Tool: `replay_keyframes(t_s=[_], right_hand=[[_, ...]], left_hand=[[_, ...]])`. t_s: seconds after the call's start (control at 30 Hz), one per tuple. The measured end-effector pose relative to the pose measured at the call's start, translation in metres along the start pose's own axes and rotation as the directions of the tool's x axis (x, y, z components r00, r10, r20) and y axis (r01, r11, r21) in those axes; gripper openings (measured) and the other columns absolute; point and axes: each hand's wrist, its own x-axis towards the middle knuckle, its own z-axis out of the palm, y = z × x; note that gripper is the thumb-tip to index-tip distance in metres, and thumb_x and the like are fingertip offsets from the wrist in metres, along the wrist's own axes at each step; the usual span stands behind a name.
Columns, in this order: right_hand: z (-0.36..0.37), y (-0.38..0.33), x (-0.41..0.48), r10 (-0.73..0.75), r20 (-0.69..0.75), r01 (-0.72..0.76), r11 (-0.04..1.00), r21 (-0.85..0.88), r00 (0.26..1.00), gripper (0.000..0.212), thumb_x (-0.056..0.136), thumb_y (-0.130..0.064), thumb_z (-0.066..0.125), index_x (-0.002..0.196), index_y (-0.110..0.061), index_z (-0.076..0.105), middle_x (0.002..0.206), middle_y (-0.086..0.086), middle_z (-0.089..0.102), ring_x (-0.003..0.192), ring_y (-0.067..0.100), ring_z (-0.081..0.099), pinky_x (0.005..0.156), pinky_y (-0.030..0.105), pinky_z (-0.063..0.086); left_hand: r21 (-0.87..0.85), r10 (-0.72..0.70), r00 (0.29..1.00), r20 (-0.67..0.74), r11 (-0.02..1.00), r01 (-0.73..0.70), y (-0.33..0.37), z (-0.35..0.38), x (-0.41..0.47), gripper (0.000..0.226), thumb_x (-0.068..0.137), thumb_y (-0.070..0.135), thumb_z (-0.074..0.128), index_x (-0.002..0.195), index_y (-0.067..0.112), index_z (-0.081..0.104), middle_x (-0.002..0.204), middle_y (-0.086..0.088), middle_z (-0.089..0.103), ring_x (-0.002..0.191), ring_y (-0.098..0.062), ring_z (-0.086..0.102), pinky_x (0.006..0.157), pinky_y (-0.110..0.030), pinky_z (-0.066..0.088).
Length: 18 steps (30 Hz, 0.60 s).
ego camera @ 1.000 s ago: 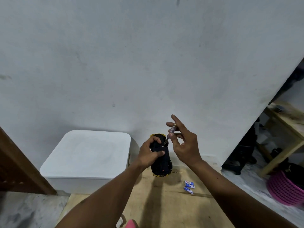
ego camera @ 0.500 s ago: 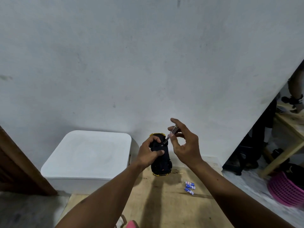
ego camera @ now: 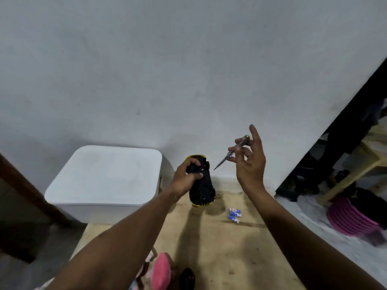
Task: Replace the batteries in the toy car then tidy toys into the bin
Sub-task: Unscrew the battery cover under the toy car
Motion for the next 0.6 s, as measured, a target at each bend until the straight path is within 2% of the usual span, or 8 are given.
replay_keyframes(t_s=[0.1,0.2,0.23,0.3,0.37,0.47,0.6], right_hand=[[-0.031,0.038,-0.012,0.189,-0.096,-0.197,0.978,-0.073,0.977,0.047,0.096,-0.003,0.058,0.136,-0.027,0.050,0.099,0.005,0.061,0.076,0.020,0.067,0.062,0.035,0.062],[-0.058,0.092,-0.045,0.369,-0.035,-0.355,0.859,-0.369,0.929,0.044,0.090,-0.002,0.065,0.129,-0.021,0.059,0.099,0.012,0.069,0.074,0.026,0.069,0.062,0.042,0.062],[-0.066,0.110,-0.060,0.394,0.024,-0.332,0.803,-0.495,0.919,0.044,0.085,0.001,0.068,0.125,-0.017,0.064,0.099,0.016,0.071,0.075,0.029,0.070,0.068,0.042,0.062],[-0.078,0.145,-0.092,0.421,0.167,-0.181,0.669,-0.721,0.891,0.041,0.077,0.006,0.071,0.116,-0.005,0.071,0.104,0.020,0.073,0.086,0.034,0.071,0.082,0.035,0.055],[-0.084,0.171,-0.120,0.553,0.230,-0.114,0.517,-0.849,0.801,0.045,0.077,0.001,0.070,0.121,-0.006,0.068,0.109,0.018,0.073,0.098,0.034,0.069,0.084,0.030,0.048],[-0.090,0.194,-0.142,0.685,0.227,-0.167,0.458,-0.873,0.692,0.049,0.079,-0.002,0.064,0.128,-0.009,0.063,0.113,0.016,0.070,0.108,0.032,0.064,0.083,0.024,0.043],[-0.091,0.209,-0.152,0.719,0.213,-0.145,0.402,-0.904,0.662,0.062,0.076,-0.002,0.064,0.136,-0.011,0.055,0.128,0.012,0.064,0.120,0.029,0.057,0.097,0.030,0.044]], left_hand=[[0.008,-0.040,0.999,-0.010,0.999,0.040,-0.017,0.003,-0.002,0.036,0.079,-0.008,0.064,0.087,0.027,0.058,0.100,0.002,0.063,0.090,-0.018,0.056,0.076,-0.029,0.049],[-0.008,-0.102,0.995,0.000,0.995,0.102,-0.037,0.005,-0.005,0.037,0.079,-0.006,0.065,0.085,0.030,0.060,0.102,0.002,0.064,0.092,-0.020,0.059,0.077,-0.032,0.052],[-0.008,-0.128,0.992,0.008,0.992,0.128,-0.043,0.007,-0.006,0.036,0.079,-0.005,0.065,0.086,0.031,0.061,0.103,0.001,0.065,0.092,-0.021,0.060,0.075,-0.031,0.052],[-0.005,-0.175,0.984,0.015,0.985,0.175,-0.055,0.009,-0.011,0.035,0.081,-0.004,0.064,0.087,0.030,0.060,0.106,0.000,0.065,0.092,-0.021,0.060,0.072,-0.029,0.051],[0.011,-0.197,0.980,0.008,0.980,0.197,-0.065,0.012,-0.014,0.035,0.081,-0.004,0.065,0.087,0.030,0.061,0.105,0.000,0.064,0.091,-0.020,0.058,0.069,-0.027,0.049],[0.026,-0.222,0.975,0.007,0.975,0.222,-0.074,0.015,-0.020,0.035,0.081,-0.006,0.064,0.086,0.028,0.060,0.103,0.000,0.062,0.090,-0.019,0.056,0.064,-0.026,0.048],[0.028,-0.249,0.968,0.020,0.968,0.249,-0.079,0.014,-0.025,0.034,0.084,-0.007,0.061,0.090,0.026,0.059,0.105,-0.001,0.061,0.090,-0.019,0.056,0.059,-0.024,0.046]])
